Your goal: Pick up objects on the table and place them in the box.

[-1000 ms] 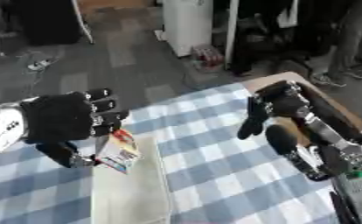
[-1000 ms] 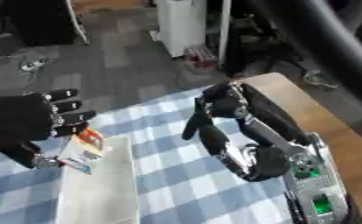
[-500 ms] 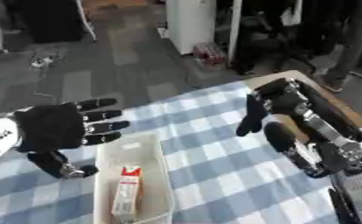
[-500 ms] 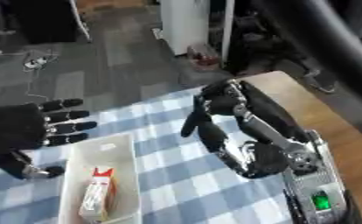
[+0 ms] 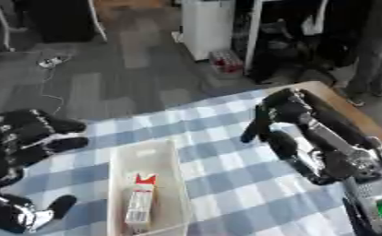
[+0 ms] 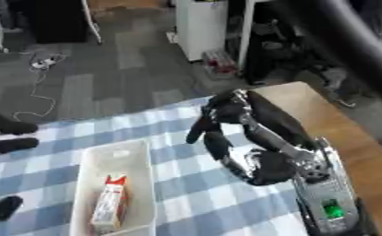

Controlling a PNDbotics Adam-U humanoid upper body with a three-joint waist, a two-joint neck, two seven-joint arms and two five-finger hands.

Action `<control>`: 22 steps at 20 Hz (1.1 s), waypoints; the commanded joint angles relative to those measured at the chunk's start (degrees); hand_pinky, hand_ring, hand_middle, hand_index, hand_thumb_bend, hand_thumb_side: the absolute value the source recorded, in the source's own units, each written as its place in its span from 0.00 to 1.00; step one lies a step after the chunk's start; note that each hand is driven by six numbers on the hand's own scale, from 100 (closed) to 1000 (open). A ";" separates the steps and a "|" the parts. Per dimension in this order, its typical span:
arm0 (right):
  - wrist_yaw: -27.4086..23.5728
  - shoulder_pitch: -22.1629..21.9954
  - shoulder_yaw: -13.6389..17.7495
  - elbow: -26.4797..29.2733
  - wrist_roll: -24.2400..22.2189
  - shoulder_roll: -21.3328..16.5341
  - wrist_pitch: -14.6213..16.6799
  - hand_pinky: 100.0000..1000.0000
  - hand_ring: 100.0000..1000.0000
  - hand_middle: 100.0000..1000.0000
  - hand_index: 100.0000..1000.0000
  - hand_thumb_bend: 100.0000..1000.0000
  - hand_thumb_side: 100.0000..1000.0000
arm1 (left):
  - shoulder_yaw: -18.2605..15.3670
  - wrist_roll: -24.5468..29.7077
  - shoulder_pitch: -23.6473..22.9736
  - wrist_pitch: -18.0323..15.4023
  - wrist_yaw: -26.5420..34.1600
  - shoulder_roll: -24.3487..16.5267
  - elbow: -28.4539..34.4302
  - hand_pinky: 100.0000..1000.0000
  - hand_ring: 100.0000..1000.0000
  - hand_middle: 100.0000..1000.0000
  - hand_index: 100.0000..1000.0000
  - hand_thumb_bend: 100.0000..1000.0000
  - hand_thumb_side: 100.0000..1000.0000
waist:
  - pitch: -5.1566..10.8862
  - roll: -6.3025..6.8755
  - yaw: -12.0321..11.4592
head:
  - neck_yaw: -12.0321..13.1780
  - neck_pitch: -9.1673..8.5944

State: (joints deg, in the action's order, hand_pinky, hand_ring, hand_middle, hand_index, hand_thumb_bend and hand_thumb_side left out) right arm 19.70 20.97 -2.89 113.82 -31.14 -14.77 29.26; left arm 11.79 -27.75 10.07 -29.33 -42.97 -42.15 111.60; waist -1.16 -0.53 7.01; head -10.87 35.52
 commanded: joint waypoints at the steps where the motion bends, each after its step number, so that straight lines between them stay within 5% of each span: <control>1: 1.16 -0.45 1.33 0.77 1.14 -1.66 -0.55 0.25 0.23 0.27 0.59 0.00 1.00 | -3.61 1.41 -3.02 0.43 6.18 3.76 2.86 0.33 0.46 0.59 0.77 0.09 1.00 | 0.54 -0.21 -0.61 | -2.13 2.72; 4: 2.57 -1.64 2.38 0.77 2.35 -2.06 -1.20 0.25 0.24 0.27 0.60 0.00 1.00 | -3.40 2.22 -5.20 0.67 16.47 8.25 2.98 0.27 0.42 0.55 0.77 0.10 1.00 | 0.44 -0.78 -1.45 | -4.00 6.05; 9: 3.87 -2.83 3.50 0.77 6.09 -2.39 -1.12 0.24 0.23 0.26 0.55 0.00 1.00 | -6.64 7.27 -5.41 -3.60 30.52 10.32 2.99 0.29 0.40 0.54 0.75 0.10 1.00 | 0.37 -1.27 -3.32 | -5.66 8.36; 17: 0.30 -2.42 2.99 0.77 17.67 -2.62 2.24 0.21 0.20 0.23 0.47 0.00 1.00 | -7.91 7.42 -4.80 -10.59 36.12 12.07 2.99 0.32 0.40 0.53 0.73 0.11 1.00 | -0.35 -0.98 -4.17 | -3.97 8.59; 22: -1.41 -1.20 1.87 0.77 20.93 -2.16 3.79 0.20 0.19 0.22 0.46 0.00 1.00 | -8.07 6.94 -5.40 -11.46 35.54 12.53 2.99 0.31 0.40 0.52 0.72 0.10 1.00 | -1.02 -0.89 -3.57 | -1.51 8.59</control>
State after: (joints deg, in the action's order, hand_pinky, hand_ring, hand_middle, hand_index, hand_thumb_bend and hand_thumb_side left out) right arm 18.90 18.92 -0.88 113.82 -11.04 -16.25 32.71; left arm 4.58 -20.71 4.45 -40.38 -7.40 -29.13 113.50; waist -2.60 -1.56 3.42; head -13.33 44.13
